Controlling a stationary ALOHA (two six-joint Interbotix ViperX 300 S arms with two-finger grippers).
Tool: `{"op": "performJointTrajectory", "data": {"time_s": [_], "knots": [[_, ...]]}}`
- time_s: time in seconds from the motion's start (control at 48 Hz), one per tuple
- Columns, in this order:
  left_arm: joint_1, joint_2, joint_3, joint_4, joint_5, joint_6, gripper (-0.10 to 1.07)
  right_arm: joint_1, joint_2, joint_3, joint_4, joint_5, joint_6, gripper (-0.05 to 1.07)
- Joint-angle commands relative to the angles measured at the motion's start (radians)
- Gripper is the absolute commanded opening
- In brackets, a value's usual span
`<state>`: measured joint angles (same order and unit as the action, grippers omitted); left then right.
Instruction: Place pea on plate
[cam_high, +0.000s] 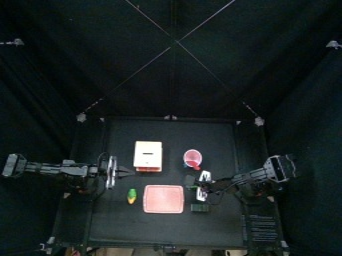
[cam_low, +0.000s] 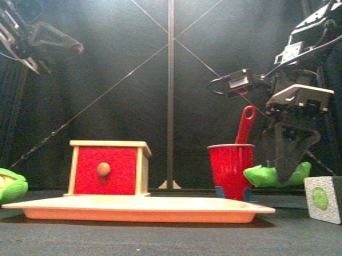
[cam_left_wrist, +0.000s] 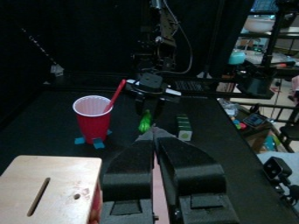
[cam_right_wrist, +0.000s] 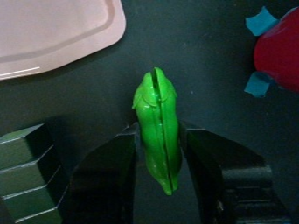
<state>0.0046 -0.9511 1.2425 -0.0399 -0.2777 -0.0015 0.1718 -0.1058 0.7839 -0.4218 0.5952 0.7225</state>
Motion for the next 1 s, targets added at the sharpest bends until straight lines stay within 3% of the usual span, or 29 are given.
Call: {"op": "performJointTrajectory", "data": {"time_s": [0.0,0.312,0.562,0.979], "knots": [[0.002,0.006,-0.014,-0.008,-0.008,-0.002,0.42,0.0,-0.031,-0.029,0.0,-0.014,0.0,0.64],[0.002,0.005,-0.006,-0.009,-0.009,0.0,0.42,0.0,0.006,-0.127,-0.003,-0.12,0.002,0.64],[0.002,0.005,-0.006,-0.009,-0.008,0.002,0.42,0.006,0.135,-0.253,0.0,-0.189,0.003,0.64],[0.002,0.006,-0.005,-0.009,-0.008,0.002,0.42,0.029,0.337,-0.439,0.023,-0.192,0.003,0.64]]}}
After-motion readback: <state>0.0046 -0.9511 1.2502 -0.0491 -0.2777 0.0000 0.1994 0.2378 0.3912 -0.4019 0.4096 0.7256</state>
